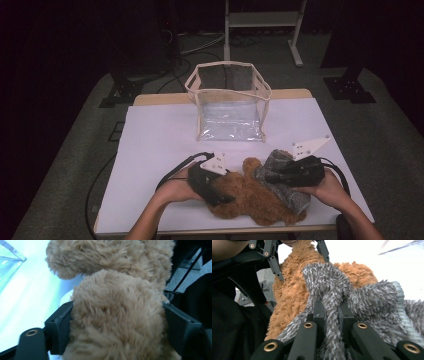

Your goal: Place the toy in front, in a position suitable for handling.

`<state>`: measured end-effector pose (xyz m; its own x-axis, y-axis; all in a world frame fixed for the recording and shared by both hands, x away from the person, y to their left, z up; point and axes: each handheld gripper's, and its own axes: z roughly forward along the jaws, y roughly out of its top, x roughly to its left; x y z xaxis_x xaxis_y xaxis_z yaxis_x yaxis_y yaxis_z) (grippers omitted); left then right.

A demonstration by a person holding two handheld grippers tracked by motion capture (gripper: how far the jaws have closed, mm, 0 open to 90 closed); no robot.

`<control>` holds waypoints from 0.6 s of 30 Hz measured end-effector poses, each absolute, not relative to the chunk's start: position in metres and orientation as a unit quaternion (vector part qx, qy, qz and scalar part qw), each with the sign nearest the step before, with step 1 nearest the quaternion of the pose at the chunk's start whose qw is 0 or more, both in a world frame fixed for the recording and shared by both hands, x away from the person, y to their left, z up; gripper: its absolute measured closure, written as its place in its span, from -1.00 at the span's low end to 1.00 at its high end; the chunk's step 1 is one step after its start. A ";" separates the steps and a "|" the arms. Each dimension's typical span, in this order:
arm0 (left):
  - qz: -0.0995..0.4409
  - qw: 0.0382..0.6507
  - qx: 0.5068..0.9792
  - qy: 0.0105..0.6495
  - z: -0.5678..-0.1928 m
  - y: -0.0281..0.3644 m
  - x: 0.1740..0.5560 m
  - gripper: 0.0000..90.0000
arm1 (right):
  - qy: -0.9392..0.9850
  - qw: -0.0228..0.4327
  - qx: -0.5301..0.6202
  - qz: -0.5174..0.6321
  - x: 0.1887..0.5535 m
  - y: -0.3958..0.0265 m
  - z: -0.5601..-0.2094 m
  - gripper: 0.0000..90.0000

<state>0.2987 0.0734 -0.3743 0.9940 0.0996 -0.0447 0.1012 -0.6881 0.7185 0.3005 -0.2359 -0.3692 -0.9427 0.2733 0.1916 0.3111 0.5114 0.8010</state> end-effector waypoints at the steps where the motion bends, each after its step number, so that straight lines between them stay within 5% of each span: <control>1: -0.004 0.394 0.917 0.056 -0.375 0.075 0.299 -0.56 | -0.869 0.019 -0.168 -0.465 0.300 -0.236 -0.369 0.77; 11: 0.006 0.377 0.924 0.059 -0.387 0.060 0.299 -0.83 | -0.870 0.015 -0.167 -0.463 0.299 -0.233 -0.369 0.77; 15: 0.043 0.367 0.928 0.056 -0.383 0.061 0.300 -0.19 | -0.867 0.014 -0.175 -0.466 0.303 -0.235 -0.372 0.76; 18: 0.083 0.367 0.925 0.051 -0.377 0.060 0.301 0.04 | -0.859 0.016 -0.188 -0.475 0.310 -0.238 -0.371 0.76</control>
